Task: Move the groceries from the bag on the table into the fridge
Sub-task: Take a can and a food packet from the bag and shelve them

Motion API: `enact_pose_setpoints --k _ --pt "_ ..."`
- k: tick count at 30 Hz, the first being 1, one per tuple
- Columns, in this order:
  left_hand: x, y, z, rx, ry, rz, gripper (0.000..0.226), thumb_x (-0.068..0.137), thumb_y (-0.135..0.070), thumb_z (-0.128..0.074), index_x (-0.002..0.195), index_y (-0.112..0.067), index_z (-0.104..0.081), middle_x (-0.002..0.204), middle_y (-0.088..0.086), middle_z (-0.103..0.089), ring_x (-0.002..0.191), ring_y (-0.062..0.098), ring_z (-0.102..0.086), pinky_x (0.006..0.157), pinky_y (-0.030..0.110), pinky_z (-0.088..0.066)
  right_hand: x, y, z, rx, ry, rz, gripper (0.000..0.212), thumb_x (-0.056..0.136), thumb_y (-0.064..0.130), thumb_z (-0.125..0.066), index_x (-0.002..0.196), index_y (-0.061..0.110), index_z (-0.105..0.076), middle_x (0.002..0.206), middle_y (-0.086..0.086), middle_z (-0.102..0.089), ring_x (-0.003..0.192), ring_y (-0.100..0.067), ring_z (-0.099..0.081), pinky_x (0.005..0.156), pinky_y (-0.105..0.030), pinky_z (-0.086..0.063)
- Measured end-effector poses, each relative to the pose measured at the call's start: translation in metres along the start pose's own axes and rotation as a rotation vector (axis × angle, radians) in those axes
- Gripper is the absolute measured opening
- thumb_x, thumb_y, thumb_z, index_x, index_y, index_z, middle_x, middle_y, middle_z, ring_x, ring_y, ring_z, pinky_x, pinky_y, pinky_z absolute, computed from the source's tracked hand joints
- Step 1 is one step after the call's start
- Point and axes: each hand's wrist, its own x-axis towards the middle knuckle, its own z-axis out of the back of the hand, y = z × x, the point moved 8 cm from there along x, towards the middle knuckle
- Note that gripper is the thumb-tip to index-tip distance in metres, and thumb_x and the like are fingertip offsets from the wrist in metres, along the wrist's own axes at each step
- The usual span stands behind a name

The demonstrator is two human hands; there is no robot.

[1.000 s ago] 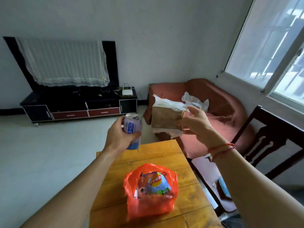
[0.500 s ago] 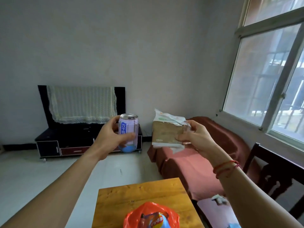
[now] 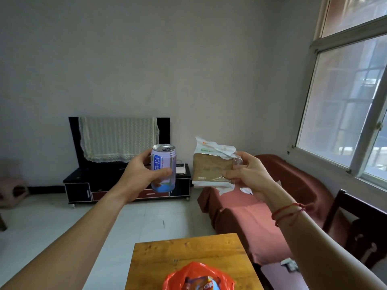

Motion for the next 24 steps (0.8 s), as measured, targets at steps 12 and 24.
enact_pose_setpoints --k 12,24 --pt "-0.046 -0.005 0.056 0.050 -0.188 0.013 0.043 0.074 0.004 -0.081 0.110 -0.012 -0.065 0.091 0.005 -0.073 0.077 0.016 -0.068 0.059 0.028 -0.055 0.015 0.002 -0.063 0.038 0.198 0.021 0.054 0.068 -0.015 -0.080 0.113 0.011 -0.064 0.080 -0.009 -0.069 0.066 -0.025 -0.065 0.065 -0.035 -0.056" --pt "-0.177 -0.034 0.191 0.232 -0.526 0.068 0.041 0.074 0.003 -0.080 0.106 -0.018 -0.068 0.095 0.000 -0.076 0.088 0.013 -0.071 0.073 0.027 -0.060 -0.020 0.019 -0.249 0.101 0.576 0.031 0.054 0.073 -0.022 -0.072 0.116 0.009 -0.059 0.072 -0.003 -0.075 0.063 -0.019 -0.071 0.055 -0.030 -0.060"
